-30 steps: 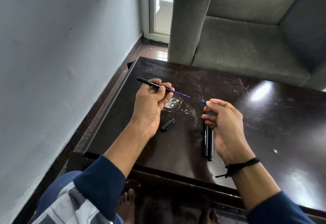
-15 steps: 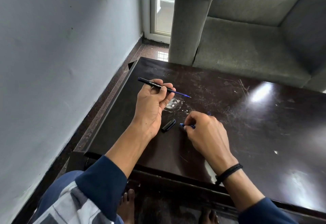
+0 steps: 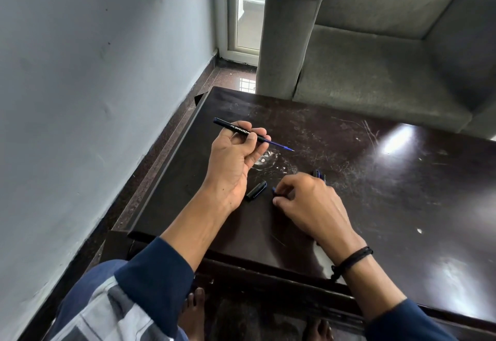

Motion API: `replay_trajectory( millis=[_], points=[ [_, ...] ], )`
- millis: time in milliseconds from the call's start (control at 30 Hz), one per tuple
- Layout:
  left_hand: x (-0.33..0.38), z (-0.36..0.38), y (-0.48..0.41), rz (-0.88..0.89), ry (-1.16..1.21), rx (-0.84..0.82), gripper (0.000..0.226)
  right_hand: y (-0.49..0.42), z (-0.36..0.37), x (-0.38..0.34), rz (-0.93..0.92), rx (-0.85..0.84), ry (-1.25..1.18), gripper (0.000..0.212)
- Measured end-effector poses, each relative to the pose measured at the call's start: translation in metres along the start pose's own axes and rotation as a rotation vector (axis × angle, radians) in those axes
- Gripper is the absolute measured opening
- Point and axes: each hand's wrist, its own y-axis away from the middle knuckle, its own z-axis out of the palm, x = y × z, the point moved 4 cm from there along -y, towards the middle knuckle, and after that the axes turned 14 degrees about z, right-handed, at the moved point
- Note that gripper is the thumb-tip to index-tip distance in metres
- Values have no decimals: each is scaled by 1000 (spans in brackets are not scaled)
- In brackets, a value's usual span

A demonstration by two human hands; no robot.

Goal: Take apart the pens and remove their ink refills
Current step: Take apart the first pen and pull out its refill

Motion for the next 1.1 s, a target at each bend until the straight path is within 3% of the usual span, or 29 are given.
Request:
replay_trajectory(
  millis=[167, 300, 600, 867, 1100],
  points=[
    [0, 0, 2, -75, 108, 42, 20, -11, -13, 13, 182, 53, -468, 9],
    [-1, 1, 4, -100, 122, 28, 20, -14, -9, 15, 265, -88, -977, 14],
    [-5, 8, 10, -158, 99, -60, 20, -10, -3, 8, 390, -369, -1592, 17],
    [-3, 8, 10, -179, 132, -50, 18, -9, -6, 10, 437, -358, -1809, 5],
    [-4, 6, 10, -161, 87, -15, 19, -12, -8, 16, 485, -320, -1900, 13]
  ],
)
